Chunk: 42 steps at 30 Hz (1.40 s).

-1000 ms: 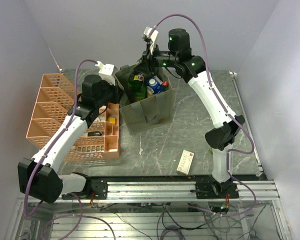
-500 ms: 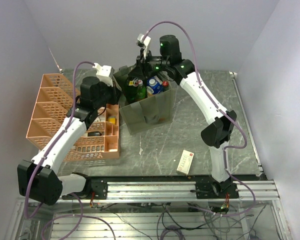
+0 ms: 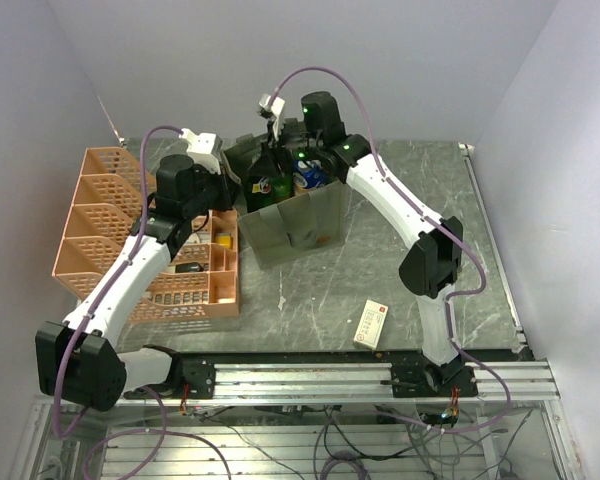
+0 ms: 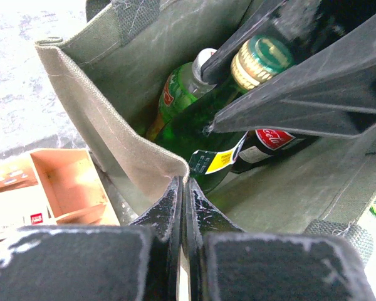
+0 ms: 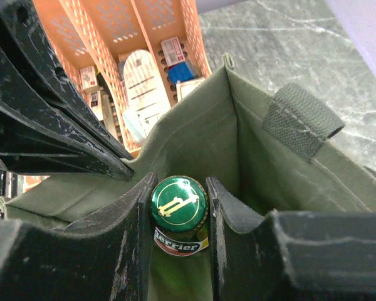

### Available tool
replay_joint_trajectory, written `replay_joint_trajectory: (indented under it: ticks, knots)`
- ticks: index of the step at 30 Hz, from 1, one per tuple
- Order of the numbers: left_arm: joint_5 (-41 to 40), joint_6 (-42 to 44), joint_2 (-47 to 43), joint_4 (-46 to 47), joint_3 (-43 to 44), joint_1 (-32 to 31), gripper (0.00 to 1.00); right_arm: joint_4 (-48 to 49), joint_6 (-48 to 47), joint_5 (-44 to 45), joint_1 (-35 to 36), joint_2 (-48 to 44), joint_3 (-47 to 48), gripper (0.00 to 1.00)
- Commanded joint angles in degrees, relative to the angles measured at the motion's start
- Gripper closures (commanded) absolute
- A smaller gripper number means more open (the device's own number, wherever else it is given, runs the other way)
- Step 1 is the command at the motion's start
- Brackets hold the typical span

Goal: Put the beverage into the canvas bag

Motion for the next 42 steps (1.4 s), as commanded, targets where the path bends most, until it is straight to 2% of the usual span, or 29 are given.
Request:
replay_joint_trajectory:
  ticks: [1, 11, 21, 33, 42]
  knots:
    - [2.19, -1.41, -0.26, -0.11, -0.85, 1.07, 0.93, 7.94, 0.24, -3.05, 1.08, -3.90, -1.27, 1.00]
    - [2.73, -1.61, -0.63, 0.80, -1.67, 1.73, 0.93, 8.93, -0.54, -0.87, 2.06, -1.62, -2.98, 1.00]
    - [5.17, -1.90, -0.62, 0.60, -1.72, 2.12, 0.93, 10.36, -1.95, 3.04, 2.07, 3.05, 0.77, 1.00]
    - [7.12, -2.48, -1.86, 1.06, -2.34, 2.64, 0.93, 12.83, -5.72, 2.85, 2.05, 6.80, 2.71, 1.00]
    - [6.86, -2.95, -2.30, 1.67, -2.50, 2.87, 0.93, 12.42, -8.65, 2.87, 2.05, 7.57, -0.10, 1.00]
